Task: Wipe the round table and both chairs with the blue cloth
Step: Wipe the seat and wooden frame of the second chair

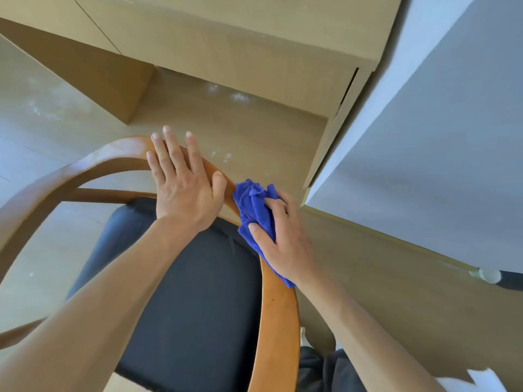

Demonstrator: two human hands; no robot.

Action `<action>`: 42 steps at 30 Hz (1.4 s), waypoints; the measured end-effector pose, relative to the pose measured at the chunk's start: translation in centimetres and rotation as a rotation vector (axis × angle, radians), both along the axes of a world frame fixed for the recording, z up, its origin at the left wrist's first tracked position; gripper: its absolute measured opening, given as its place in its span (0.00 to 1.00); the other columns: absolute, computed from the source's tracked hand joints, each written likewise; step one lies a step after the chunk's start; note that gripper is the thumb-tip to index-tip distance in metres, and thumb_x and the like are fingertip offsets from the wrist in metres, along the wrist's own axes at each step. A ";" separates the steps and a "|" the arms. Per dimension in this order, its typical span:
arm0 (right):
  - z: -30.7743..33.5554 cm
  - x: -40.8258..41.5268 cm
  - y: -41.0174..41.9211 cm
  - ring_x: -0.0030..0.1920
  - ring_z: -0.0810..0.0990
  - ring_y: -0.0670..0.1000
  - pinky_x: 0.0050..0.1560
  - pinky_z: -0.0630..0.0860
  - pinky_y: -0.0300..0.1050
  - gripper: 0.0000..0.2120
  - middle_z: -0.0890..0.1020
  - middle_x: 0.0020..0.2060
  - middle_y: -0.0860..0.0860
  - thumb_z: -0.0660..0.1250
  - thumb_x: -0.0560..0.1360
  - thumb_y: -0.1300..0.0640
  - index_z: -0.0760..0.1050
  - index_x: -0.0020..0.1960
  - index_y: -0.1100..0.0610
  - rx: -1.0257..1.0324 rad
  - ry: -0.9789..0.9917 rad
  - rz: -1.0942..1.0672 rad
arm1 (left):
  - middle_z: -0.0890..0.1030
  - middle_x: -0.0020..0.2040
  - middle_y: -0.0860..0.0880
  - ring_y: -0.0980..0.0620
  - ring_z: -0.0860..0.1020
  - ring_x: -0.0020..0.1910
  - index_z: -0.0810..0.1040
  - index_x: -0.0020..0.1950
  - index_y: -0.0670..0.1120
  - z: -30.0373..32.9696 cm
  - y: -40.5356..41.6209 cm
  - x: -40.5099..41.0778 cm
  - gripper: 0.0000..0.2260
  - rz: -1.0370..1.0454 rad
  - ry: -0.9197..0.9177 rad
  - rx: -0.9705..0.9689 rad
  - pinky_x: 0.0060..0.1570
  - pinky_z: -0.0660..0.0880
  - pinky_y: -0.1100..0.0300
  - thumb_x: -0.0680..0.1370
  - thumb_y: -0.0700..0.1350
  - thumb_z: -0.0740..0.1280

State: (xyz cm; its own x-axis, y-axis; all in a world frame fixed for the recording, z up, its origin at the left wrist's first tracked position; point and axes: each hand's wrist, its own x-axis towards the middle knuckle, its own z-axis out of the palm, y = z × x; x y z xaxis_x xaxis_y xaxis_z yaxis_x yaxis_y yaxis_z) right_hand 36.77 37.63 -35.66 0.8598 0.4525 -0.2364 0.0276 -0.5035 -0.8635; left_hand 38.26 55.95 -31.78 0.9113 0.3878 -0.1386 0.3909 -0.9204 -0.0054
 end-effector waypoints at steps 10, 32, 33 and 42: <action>-0.6 -11.2 -6.3 0.72 0.64 0.59 0.65 0.70 0.56 0.25 0.60 0.76 0.55 0.58 0.78 0.53 0.64 0.75 0.50 -0.172 -0.264 -0.013 | 0.41 0.76 0.35 0.37 0.39 0.76 0.44 0.77 0.40 0.1 -0.4 0.1 0.32 0.033 -0.010 0.055 0.74 0.40 0.42 0.78 0.54 0.49; -1.0 -15.5 -6.5 0.70 0.67 0.61 0.59 0.75 0.56 0.23 0.64 0.74 0.57 0.57 0.78 0.53 0.65 0.74 0.49 -0.070 -0.228 -0.242 | 0.38 0.77 0.39 0.41 0.40 0.76 0.44 0.78 0.45 1.9 -7.7 -3.1 0.33 0.068 0.204 -0.006 0.73 0.51 0.45 0.80 0.52 0.58; -0.9 -17.5 -7.0 0.72 0.65 0.60 0.61 0.74 0.56 0.25 0.61 0.75 0.56 0.58 0.78 0.54 0.63 0.75 0.48 -0.047 -0.216 -0.256 | 0.37 0.77 0.40 0.42 0.40 0.76 0.44 0.78 0.45 1.9 -7.9 -3.1 0.33 0.073 0.210 -0.003 0.73 0.51 0.45 0.80 0.52 0.58; -1.1 -25.4 -7.6 0.70 0.70 0.58 0.57 0.76 0.54 0.27 0.61 0.74 0.55 0.66 0.74 0.53 0.65 0.72 0.45 0.088 -0.144 -0.397 | 0.37 0.77 0.41 0.42 0.40 0.76 0.43 0.78 0.47 2.4 -8.5 -3.5 0.33 0.049 0.268 0.046 0.72 0.53 0.45 0.80 0.50 0.59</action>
State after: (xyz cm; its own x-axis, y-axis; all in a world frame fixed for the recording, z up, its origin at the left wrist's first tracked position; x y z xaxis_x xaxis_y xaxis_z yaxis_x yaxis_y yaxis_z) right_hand 11.36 30.03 -36.71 0.9928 0.0925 -0.0760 -0.0298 -0.4238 -0.9053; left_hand 34.79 47.45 -29.43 0.8243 0.4421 -0.3536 0.4140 -0.8968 -0.1563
